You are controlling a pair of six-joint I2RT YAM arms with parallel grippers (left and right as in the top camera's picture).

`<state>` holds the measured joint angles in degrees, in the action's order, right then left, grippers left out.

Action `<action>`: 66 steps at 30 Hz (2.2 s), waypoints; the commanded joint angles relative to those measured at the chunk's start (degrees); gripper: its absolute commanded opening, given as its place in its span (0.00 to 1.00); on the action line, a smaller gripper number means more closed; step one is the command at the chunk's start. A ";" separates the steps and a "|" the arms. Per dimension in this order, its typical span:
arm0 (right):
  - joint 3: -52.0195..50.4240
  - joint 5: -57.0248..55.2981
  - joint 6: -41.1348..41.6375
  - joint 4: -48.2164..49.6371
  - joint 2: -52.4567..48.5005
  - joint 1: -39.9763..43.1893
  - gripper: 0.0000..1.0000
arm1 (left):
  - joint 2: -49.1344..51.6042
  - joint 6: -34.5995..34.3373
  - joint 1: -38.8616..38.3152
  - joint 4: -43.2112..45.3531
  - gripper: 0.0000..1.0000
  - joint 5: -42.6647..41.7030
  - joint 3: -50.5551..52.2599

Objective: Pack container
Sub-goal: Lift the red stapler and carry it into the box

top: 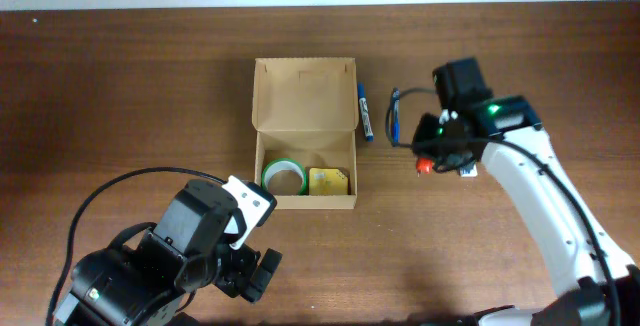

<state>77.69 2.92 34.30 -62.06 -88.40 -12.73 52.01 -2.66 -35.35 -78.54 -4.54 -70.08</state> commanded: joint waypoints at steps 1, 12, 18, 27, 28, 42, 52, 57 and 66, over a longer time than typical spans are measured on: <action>7.43 4.28 -4.74 -1.29 -0.02 0.13 0.04 | -0.24 -0.37 -0.11 0.02 1.00 -0.63 -0.90; 17.25 7.17 -14.43 1.90 -0.11 -10.99 0.04 | -0.24 -0.37 -0.11 0.02 1.00 -0.63 -0.90; 17.25 6.99 -22.10 2.93 -2.84 -16.87 0.04 | -0.24 -0.37 -0.11 0.02 1.00 -0.63 -0.90; 17.27 4.15 -34.05 4.07 -8.68 -21.55 0.04 | -0.24 -0.37 -0.11 0.02 1.00 -0.63 -0.90; 17.27 3.89 -36.15 4.33 -9.14 -22.03 0.04 | -0.24 -0.37 -0.11 0.02 1.00 -0.63 -0.90; 17.20 2.43 -61.35 5.73 -14.32 -24.83 0.04 | -0.24 -0.37 -0.11 0.02 1.00 -0.63 -0.90; 17.14 2.45 -76.52 7.06 -18.01 -26.64 0.04 | -0.24 -0.37 -0.11 0.02 1.00 -0.63 -0.90; 17.14 2.49 -82.09 7.87 -19.17 -26.64 0.04 | -0.24 -0.37 -0.11 0.02 1.00 -0.63 -0.90; 17.14 2.58 -88.13 8.09 -22.14 -26.64 0.04 | -0.24 -0.37 -0.11 0.02 1.00 -0.63 -0.90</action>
<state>93.56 5.43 -50.41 -54.35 -109.27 -39.00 52.01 -2.66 -35.35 -78.52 -4.54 -70.08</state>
